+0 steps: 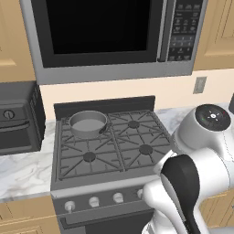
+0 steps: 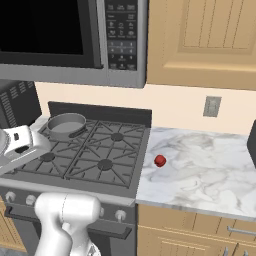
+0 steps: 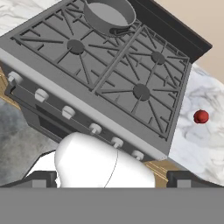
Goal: Turn on the burner for the pot on the stove. Wait thirty seconds for the pot to heat up. Then add the bell pepper to the pot.
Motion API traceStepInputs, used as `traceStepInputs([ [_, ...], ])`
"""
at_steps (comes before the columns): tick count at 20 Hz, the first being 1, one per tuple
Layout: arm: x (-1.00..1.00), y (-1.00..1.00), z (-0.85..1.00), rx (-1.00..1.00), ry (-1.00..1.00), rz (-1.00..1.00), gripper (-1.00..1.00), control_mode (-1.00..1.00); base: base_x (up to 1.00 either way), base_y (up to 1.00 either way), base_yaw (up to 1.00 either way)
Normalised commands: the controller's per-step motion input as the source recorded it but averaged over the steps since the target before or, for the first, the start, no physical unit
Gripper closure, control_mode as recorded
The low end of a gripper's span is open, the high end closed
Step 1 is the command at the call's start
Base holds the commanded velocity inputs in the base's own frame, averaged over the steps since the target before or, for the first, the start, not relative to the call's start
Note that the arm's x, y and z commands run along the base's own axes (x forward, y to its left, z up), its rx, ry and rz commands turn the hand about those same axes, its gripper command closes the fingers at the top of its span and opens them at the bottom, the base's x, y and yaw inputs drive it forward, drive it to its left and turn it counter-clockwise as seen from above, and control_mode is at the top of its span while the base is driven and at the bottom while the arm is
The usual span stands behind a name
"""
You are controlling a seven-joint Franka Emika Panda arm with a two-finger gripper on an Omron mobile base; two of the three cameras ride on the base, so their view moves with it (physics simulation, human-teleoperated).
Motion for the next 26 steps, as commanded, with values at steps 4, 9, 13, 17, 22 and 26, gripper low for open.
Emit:
traceStepInputs([
  [4,0.0,0.0,0.0,0.0,0.0,0.0,-1.0,-1.0,0.0,0.0,0.0],
  [9,0.0,0.0,0.0,0.0,0.0,0.0,-1.0,-1.0,0.0,0.0,0.0],
  [13,0.0,0.0,0.0,0.0,0.0,0.0,-1.0,-1.0,0.0,0.0,0.0],
  [17,0.0,0.0,0.0,0.0,0.0,0.0,-1.0,-1.0,0.0,0.0,0.0],
  [22,0.0,0.0,0.0,0.0,0.0,0.0,-1.0,-1.0,0.0,0.0,0.0],
  [26,0.0,0.0,0.0,0.0,0.0,0.0,-1.0,-1.0,0.0,0.0,0.0],
])
